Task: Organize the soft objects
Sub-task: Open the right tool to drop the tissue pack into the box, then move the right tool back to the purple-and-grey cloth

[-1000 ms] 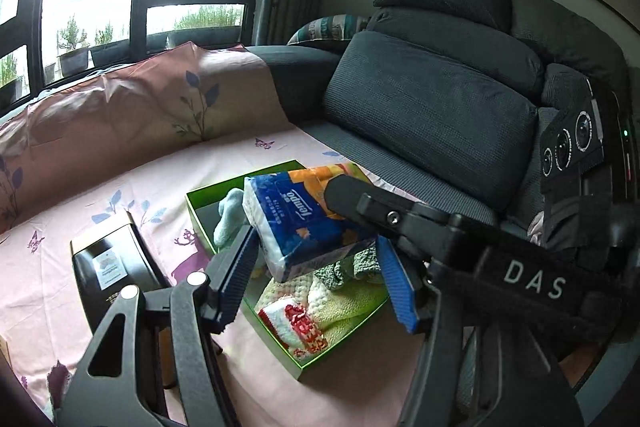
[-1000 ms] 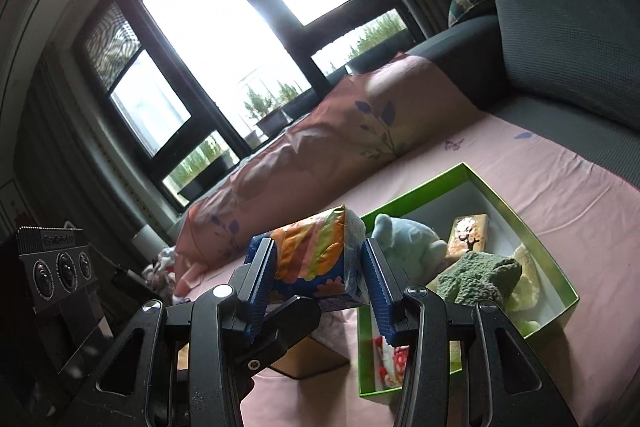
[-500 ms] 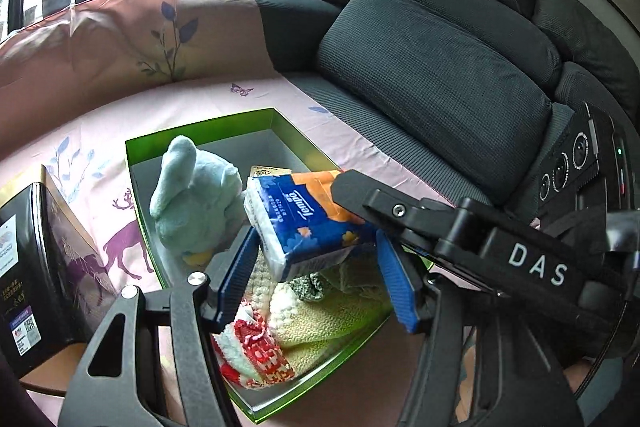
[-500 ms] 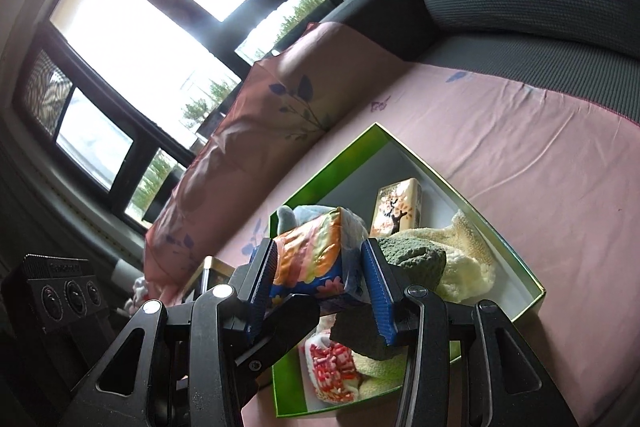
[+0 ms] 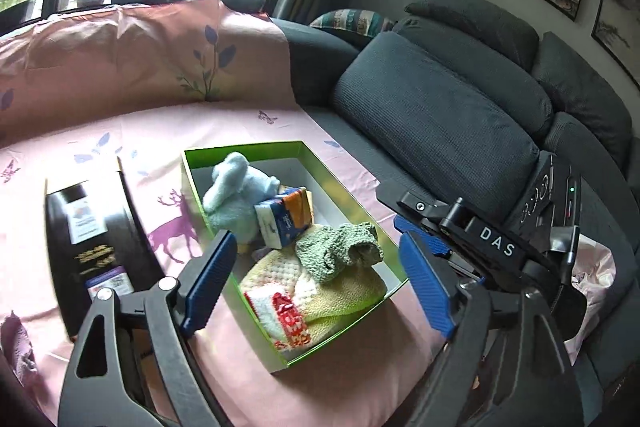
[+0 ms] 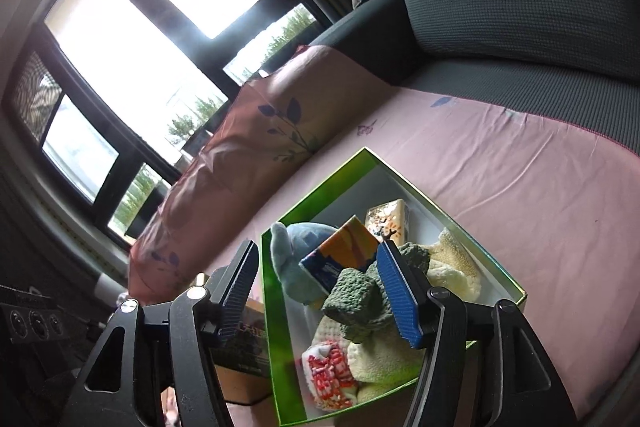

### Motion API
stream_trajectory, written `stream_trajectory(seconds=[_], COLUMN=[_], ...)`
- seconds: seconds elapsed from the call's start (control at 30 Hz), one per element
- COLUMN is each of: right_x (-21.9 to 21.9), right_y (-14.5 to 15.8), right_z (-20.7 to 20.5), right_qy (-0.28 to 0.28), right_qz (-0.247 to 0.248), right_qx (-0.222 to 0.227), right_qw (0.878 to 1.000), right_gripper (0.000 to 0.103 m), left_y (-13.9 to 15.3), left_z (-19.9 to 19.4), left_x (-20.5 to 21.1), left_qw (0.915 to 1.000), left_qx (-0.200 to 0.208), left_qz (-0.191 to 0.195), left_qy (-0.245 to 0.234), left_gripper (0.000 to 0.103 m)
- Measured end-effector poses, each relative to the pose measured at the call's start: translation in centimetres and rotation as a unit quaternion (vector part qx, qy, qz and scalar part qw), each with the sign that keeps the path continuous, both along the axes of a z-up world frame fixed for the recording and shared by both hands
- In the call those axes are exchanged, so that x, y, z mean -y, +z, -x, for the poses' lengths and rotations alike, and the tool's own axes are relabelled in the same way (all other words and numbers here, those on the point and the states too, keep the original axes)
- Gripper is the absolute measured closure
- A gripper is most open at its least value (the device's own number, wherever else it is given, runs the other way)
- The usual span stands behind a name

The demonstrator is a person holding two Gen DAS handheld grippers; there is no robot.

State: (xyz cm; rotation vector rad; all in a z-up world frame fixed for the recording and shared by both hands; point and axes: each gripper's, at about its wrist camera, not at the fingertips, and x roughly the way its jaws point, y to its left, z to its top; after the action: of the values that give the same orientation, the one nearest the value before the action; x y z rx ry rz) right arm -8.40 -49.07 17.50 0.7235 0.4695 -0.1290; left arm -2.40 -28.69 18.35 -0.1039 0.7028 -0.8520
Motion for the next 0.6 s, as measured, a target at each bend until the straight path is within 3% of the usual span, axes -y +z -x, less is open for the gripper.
stream_trajectory(seconds=[0.13,0.27,0.43,0.6], right_x=[-3.0,-7.2,-14.5,-21.1], right_y=[1.8,3.3,4.2,3.5], right_z=[-0.3,-1.0,-2.8,-4.9], right_qy=[0.041,0.101,0.24,0.32], right_qz=[0.023,0.044,0.073,0.081], right_qx=[0.011,0.025,0.044,0.015], right_qw=[0.999,0.994,0.967,0.944], right_gripper=[0.023,0.016,0.012,0.012], left_y=[1.5,1.1,-1.7,-4.0], left_z=[0.9,1.5,1.7,2.2], left_x=[-5.6,-11.1,-16.3,-21.3], left_qw=[0.9973,0.9837,0.9633,0.9389], left_qx=[0.015,0.018,-0.016,-0.028], left_qz=[-0.012,-0.047,-0.076,-0.09], left_qy=[0.07,0.172,0.257,0.331], left_gripper=[0.015,0.015,0.015,0.015])
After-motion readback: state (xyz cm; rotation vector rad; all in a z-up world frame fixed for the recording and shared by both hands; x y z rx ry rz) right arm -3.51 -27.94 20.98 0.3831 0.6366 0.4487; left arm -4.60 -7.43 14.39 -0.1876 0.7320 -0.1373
